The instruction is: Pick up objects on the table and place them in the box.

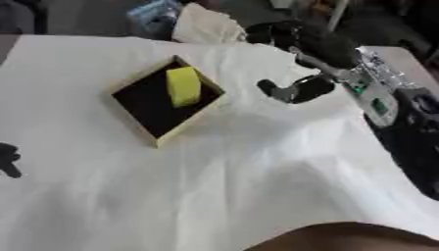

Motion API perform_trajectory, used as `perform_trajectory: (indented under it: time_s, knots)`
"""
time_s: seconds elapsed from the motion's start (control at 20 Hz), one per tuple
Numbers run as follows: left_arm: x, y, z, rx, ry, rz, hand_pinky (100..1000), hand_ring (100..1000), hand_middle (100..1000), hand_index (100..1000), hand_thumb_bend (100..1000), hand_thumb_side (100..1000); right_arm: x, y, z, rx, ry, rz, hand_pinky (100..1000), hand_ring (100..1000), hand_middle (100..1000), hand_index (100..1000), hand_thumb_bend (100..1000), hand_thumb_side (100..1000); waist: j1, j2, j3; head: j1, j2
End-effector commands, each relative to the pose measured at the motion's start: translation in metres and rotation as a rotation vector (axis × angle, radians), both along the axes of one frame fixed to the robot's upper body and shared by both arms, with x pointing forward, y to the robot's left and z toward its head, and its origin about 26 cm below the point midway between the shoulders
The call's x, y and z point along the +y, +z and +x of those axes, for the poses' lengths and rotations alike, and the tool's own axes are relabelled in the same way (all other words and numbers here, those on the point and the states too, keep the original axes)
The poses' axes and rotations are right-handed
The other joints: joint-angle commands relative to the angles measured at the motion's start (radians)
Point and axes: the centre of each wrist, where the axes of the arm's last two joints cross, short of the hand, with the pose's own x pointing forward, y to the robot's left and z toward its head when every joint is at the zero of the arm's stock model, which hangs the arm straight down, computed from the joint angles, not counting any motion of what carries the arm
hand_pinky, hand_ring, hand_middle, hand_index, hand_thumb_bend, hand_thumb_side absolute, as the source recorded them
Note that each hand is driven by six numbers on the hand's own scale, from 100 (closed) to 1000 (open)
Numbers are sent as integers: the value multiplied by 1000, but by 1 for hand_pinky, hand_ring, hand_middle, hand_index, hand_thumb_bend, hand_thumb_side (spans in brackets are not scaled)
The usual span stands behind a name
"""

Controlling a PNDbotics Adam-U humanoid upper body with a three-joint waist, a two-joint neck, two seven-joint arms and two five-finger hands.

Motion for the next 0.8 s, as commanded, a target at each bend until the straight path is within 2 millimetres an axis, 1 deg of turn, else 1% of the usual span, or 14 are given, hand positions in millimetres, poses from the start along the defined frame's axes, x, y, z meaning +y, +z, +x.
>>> perform_trajectory:
  time_s: [0.05,0.1,0.2,0.25,0.3,0.4,0.5,0.65,0.8]
  knots:
    - [7,7,0,-30,44,-7,788,527,478,710,221,929,2,19,-14,-66,9,71,818,763,880,957,100,789,13,-10,-33,42,-6]
    - [9,7,0,-30,59,-8,788,527,478,710,221,929,5,14,-18,-72,14,125,818,763,880,957,100,789,15,-9,-52,56,-6]
    - [11,6,0,-31,73,-7,788,527,478,710,221,929,12,3,-26,-68,26,208,818,763,880,957,100,789,15,-11,-65,64,-4]
    - [12,6,0,-31,76,-6,791,544,498,712,217,934,13,-3,-30,-63,24,242,795,709,843,938,100,839,17,-9,-69,68,-3]
    - [13,7,0,-38,84,-10,791,546,501,713,216,934,10,-10,-32,-52,7,289,793,706,841,936,100,844,30,0,-82,78,-6]
    - [14,8,0,-47,101,-17,794,553,513,717,215,935,8,-27,-37,-39,-22,400,788,695,831,928,100,866,47,9,-110,95,-9]
    - [16,8,0,-53,111,-18,796,560,527,725,213,938,15,-47,-44,-12,-32,509,784,684,821,920,100,876,55,15,-123,105,-11]
    - [17,7,-1,-56,120,-13,797,564,539,731,212,939,27,-76,-57,52,-57,657,777,671,808,909,100,878,62,17,-139,112,-8]
    - [18,6,-1,-55,125,-11,801,571,559,739,211,942,37,-100,-73,141,-90,762,773,659,799,898,100,900,65,16,-143,114,-4]
